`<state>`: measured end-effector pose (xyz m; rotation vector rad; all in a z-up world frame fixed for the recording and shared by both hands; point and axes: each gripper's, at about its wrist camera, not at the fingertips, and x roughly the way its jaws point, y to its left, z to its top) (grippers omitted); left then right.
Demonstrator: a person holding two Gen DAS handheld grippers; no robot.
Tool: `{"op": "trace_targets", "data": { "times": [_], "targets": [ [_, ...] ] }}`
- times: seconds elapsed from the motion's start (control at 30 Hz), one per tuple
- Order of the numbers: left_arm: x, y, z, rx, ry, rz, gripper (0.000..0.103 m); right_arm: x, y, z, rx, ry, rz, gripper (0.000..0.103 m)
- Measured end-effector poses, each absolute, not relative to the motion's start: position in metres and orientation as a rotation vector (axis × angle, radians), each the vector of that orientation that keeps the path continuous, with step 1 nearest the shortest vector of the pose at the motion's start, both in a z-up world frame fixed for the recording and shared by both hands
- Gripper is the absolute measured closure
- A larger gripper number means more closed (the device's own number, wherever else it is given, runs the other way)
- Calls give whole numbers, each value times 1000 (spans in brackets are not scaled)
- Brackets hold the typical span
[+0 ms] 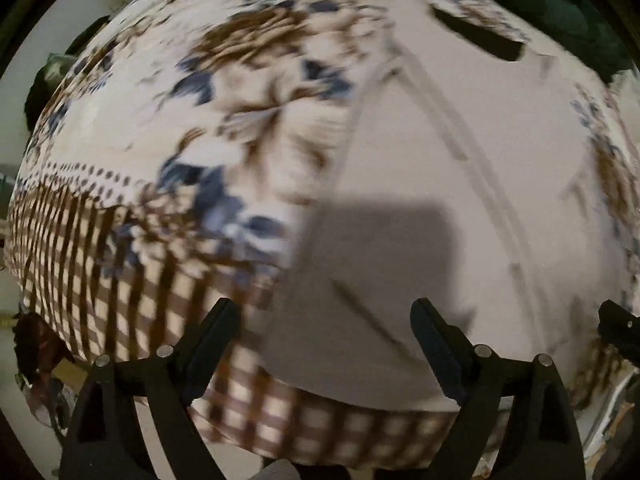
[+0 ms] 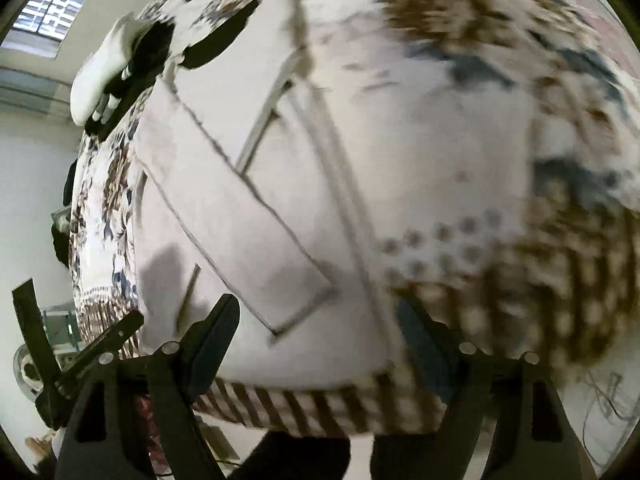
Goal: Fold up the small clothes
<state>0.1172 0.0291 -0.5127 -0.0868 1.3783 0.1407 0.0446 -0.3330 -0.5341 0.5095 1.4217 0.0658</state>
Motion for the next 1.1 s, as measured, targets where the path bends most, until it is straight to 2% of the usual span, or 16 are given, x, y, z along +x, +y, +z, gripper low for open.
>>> {"op": "trace_targets", "data": {
  "times": [0.07, 0.13, 0.17, 0.3, 0.4, 0.43, 0.5, 0.53, 0.57, 0.6, 0.63, 0.67, 0.7, 0.73, 0.97, 1.1],
  "targets": [
    [116, 40, -522, -88, 1401, 139, 14, 54, -317, -551, 477, 1440, 81, 26],
    [113, 47, -533, -109, 1433, 128, 14, 60, -302, -573, 363, 1513, 38, 56],
    [112, 48, -535, -115, 1438, 125, 14, 57, -295, -581, 337, 1557, 16, 58],
    [95, 55, -539, -164, 1455, 75, 14, 44, -315, -564, 436, 1544, -20, 55],
    [84, 58, -544, -211, 1477, -2, 15, 24, -342, -548, 490, 1524, -75, 39],
    [80, 56, -545, -215, 1474, -28, 18, 18, -350, -550, 526, 1535, -76, 39],
    [76, 50, -545, -222, 1471, -85, 43, 16, -353, -559, 551, 1572, -72, 39],
    [74, 47, -546, -216, 1480, -101, 71, 13, -356, -566, 571, 1592, -68, 39],
    [73, 41, -547, -219, 1487, -121, 88, 11, -358, -571, 600, 1607, -62, 39],
    [69, 37, -546, -228, 1488, -146, 94, 11, -358, -579, 642, 1622, -59, 40],
    [66, 35, -544, -235, 1481, -152, 98, 8, -360, -583, 698, 1616, -56, 47],
    [65, 34, -542, -250, 1474, -155, 99, 9, -362, -584, 719, 1598, -58, 58],
    [61, 35, -537, -278, 1468, -157, 99, 7, -362, -583, 731, 1580, -64, 91],
    [60, 36, -533, -298, 1464, -152, 99, 5, -362, -581, 746, 1570, -82, 97],
    [71, 72, -496, -539, 1454, -137, 100, -5, -350, -535, 779, 1493, -86, 97],
    [113, 89, -477, -666, 1437, -141, 100, 19, -340, -499, 784, 1465, -58, 98]
  ]
}}
